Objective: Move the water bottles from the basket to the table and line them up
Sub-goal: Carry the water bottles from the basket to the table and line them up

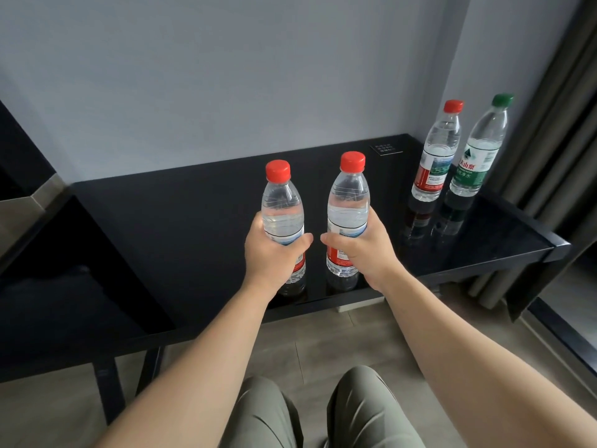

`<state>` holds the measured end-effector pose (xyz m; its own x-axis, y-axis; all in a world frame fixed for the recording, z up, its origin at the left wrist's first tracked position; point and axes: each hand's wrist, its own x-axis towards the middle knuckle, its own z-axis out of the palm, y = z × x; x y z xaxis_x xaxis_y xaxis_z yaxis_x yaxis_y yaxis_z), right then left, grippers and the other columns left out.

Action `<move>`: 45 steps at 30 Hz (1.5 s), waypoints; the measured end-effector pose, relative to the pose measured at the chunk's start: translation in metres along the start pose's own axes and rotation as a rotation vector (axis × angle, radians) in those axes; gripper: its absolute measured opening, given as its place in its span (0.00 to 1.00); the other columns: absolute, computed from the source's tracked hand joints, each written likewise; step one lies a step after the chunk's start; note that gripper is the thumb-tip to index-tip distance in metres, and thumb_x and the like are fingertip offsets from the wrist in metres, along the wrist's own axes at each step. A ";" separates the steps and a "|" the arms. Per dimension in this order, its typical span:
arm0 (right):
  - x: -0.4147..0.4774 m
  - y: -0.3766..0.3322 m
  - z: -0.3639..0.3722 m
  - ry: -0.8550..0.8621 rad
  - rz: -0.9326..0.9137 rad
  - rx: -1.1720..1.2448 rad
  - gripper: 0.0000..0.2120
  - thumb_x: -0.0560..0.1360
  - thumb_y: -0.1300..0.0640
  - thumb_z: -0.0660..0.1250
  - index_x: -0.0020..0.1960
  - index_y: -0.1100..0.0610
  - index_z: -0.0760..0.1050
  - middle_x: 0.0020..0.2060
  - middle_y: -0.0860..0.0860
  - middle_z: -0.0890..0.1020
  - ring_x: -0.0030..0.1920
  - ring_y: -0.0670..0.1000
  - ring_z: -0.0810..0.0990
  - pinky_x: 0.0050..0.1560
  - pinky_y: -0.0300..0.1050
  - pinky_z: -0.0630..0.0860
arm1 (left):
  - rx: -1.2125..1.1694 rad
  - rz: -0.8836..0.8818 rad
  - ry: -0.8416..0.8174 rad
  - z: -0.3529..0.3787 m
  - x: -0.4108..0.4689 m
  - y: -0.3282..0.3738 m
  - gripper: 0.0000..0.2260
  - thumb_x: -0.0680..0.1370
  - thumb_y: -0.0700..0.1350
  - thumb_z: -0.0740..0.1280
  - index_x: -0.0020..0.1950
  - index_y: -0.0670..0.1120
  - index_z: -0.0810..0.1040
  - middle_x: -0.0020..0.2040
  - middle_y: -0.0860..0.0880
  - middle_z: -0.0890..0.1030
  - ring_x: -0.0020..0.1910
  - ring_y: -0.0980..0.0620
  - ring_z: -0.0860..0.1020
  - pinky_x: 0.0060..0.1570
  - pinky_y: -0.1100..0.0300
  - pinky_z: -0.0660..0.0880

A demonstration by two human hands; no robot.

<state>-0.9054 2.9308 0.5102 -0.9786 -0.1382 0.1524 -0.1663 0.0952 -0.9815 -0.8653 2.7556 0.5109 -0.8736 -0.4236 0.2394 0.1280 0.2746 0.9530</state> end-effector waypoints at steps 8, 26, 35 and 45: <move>0.000 0.005 0.005 0.046 -0.027 -0.045 0.32 0.68 0.54 0.82 0.66 0.45 0.71 0.55 0.46 0.82 0.57 0.49 0.82 0.59 0.53 0.83 | 0.011 -0.023 -0.063 -0.002 -0.001 -0.002 0.26 0.67 0.44 0.82 0.56 0.62 0.73 0.51 0.60 0.82 0.50 0.67 0.80 0.48 0.64 0.76; -0.031 -0.043 -0.007 0.277 -0.649 -0.882 0.52 0.71 0.47 0.80 0.84 0.51 0.53 0.84 0.57 0.45 0.81 0.61 0.59 0.59 0.57 0.81 | 0.819 0.692 0.017 -0.033 -0.026 0.060 0.52 0.71 0.48 0.79 0.84 0.49 0.47 0.83 0.39 0.43 0.80 0.35 0.57 0.68 0.38 0.72; -0.030 -0.056 0.009 0.181 -0.556 -1.113 0.48 0.70 0.55 0.81 0.82 0.50 0.58 0.83 0.54 0.38 0.77 0.63 0.61 0.43 0.53 0.85 | 1.041 0.652 -0.034 -0.020 -0.027 0.072 0.45 0.70 0.46 0.80 0.81 0.47 0.58 0.84 0.43 0.41 0.77 0.35 0.63 0.56 0.45 0.82; -0.022 -0.049 0.008 0.236 -0.516 -1.109 0.42 0.69 0.62 0.80 0.77 0.53 0.63 0.83 0.54 0.40 0.75 0.63 0.63 0.38 0.47 0.80 | 0.983 0.611 -0.013 -0.006 -0.018 0.068 0.36 0.69 0.38 0.80 0.74 0.45 0.69 0.83 0.46 0.50 0.71 0.42 0.68 0.39 0.54 0.81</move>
<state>-0.8752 2.9208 0.5539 -0.7473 -0.2373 0.6207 -0.4373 0.8789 -0.1905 -0.8377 2.7765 0.5727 -0.7974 0.0182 0.6031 0.1150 0.9858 0.1223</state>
